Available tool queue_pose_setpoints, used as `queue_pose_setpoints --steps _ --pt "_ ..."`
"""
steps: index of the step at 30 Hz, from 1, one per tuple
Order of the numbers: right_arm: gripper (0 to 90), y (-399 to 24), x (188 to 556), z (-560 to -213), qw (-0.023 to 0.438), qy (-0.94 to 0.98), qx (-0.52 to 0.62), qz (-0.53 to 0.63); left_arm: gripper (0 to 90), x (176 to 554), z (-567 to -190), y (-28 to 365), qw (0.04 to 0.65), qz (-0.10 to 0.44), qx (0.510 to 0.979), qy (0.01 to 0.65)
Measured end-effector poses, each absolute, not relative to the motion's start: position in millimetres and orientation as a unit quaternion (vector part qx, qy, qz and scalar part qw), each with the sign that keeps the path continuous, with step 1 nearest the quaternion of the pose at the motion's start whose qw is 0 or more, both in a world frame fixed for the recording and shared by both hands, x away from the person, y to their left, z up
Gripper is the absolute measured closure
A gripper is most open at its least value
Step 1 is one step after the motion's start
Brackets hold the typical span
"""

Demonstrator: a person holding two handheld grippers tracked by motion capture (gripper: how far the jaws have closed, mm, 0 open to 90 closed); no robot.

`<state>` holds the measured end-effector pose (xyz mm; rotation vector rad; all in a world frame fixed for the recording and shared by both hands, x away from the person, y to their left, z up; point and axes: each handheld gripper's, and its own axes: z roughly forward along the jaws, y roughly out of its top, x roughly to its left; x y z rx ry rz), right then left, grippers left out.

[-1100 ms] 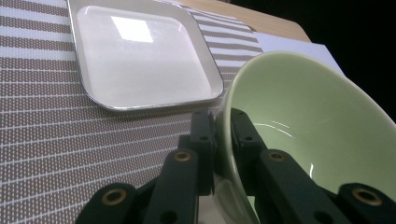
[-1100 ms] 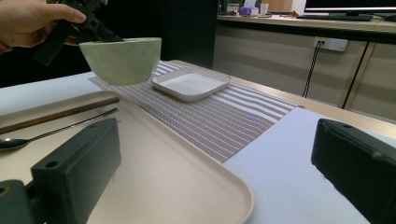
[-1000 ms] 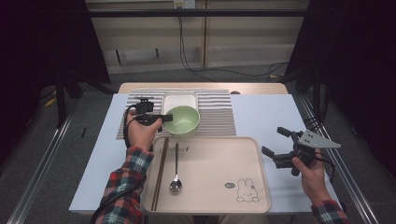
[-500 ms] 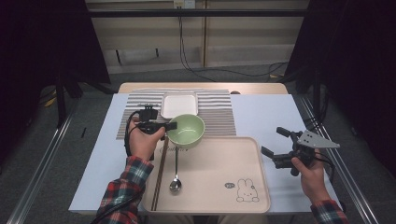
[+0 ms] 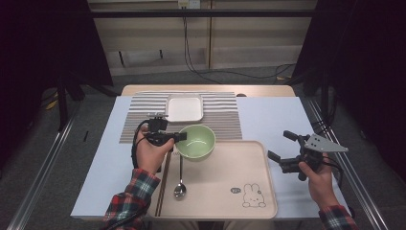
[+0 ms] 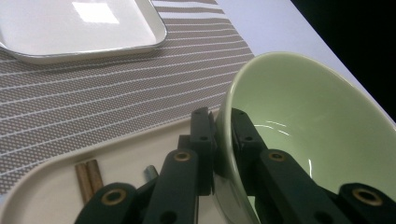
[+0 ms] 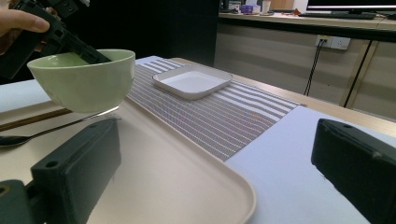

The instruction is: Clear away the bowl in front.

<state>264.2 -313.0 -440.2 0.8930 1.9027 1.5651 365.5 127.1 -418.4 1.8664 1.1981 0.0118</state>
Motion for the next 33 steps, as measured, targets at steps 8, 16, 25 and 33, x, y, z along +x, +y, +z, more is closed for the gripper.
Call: queue_pose_setpoints --steps 8,16,25,33 --pt "1.0 -313 264 -440 0.256 0.701 0.329 0.579 82.0 358 -423 120 0.447 -0.003 0.760 0.472" --pt "1.0 -313 264 -440 0.256 0.701 0.329 0.579 81.9 351 -427 115 0.446 -0.006 0.767 0.462" --pt "1.0 -313 264 -440 0.255 0.701 0.329 0.579 81.8 344 -439 114 0.434 -0.008 0.775 0.459" --pt "1.0 -313 264 -440 0.257 0.701 0.328 0.579 81.6 339 -447 113 0.429 -0.009 0.779 0.457"
